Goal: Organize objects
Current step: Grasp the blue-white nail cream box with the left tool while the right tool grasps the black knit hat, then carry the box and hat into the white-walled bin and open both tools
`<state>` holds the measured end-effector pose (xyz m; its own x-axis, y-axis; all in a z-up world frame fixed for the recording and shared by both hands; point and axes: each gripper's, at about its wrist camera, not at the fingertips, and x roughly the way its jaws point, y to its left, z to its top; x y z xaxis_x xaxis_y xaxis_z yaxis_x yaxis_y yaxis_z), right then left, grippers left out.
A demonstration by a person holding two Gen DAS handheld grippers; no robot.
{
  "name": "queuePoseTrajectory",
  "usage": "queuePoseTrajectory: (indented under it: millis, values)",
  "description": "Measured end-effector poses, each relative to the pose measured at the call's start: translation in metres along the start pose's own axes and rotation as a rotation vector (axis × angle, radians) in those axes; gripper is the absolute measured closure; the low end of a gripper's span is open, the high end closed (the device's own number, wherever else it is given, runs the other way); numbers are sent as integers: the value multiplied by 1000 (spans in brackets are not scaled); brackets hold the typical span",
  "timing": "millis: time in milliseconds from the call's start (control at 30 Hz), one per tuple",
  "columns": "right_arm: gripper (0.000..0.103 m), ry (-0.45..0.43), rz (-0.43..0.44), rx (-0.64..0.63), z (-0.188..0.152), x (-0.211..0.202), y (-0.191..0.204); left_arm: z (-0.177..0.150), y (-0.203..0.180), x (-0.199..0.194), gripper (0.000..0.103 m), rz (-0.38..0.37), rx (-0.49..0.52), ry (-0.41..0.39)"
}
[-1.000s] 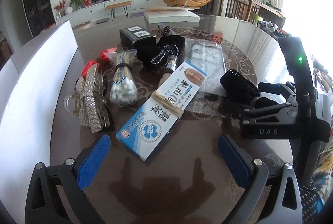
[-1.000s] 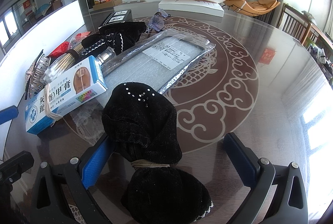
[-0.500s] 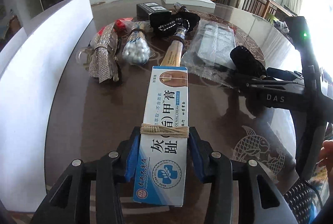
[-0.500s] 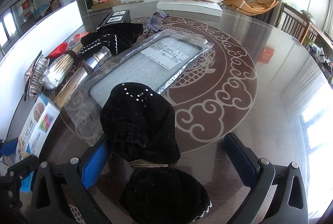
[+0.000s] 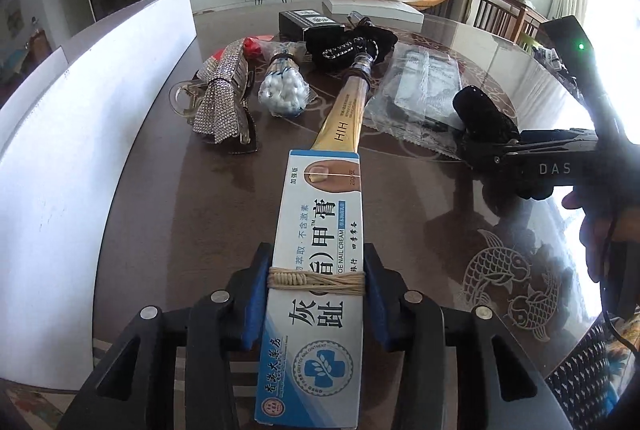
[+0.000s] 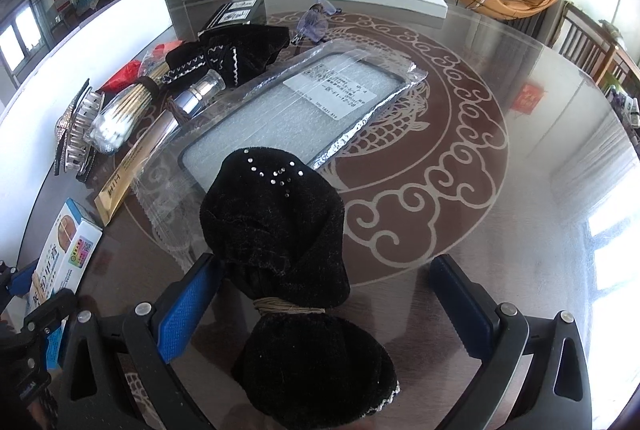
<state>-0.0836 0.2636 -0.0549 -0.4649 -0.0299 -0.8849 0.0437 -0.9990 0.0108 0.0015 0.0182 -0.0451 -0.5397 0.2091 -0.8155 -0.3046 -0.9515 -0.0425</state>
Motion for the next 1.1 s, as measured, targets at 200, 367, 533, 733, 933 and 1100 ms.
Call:
queuePoseTrajectory:
  millis: [200, 367, 533, 733, 933, 1100]
  values:
    - [71, 79, 106, -84, 7, -14, 8, -6, 10, -7, 60, -77, -57, -23]
    - [72, 10, 124, -94, 15, -56, 23, 1, 21, -49, 60, -150, -111, -101]
    - [72, -145, 309, -142, 47, -134, 91, 25, 68, -128, 60, -174, -203, -267]
    - [72, -206, 552, -261, 93, -162, 228, 44, 172, -166, 60, 58, -303, -324]
    - [33, -113, 610, -296, 111, -115, 322, 43, 251, -126, 58, 247, -379, -157]
    - [25, -165, 565, -260, 95, -109, 293, 29, 244, -132, 49, 199, -415, -192]
